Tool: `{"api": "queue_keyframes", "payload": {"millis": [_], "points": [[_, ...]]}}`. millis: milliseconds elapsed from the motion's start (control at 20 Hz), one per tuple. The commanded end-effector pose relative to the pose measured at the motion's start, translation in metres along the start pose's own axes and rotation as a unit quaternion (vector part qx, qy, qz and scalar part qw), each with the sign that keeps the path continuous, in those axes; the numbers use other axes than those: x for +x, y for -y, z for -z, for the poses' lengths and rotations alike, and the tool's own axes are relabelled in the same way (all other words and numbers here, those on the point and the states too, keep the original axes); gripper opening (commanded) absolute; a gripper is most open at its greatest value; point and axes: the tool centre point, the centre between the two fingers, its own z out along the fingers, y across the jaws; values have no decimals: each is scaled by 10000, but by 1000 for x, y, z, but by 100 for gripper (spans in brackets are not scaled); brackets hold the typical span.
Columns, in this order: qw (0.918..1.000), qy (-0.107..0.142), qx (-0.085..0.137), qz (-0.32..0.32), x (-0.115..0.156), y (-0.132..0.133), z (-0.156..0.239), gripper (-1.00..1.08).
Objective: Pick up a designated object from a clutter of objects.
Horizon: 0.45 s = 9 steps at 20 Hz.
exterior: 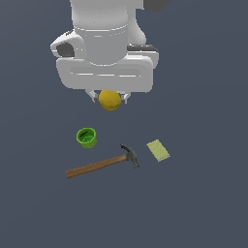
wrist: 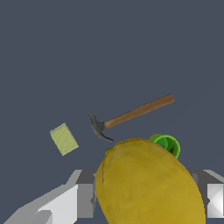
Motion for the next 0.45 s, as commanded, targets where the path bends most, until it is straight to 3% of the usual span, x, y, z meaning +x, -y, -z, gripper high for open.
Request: {"api": "queue_keyframes", "payload": {"millis": [0,400], "points": [[10000,-2,0,2,4,-3,7,-100],[10000,-2,0,2,10,-6,15,-100]]}}
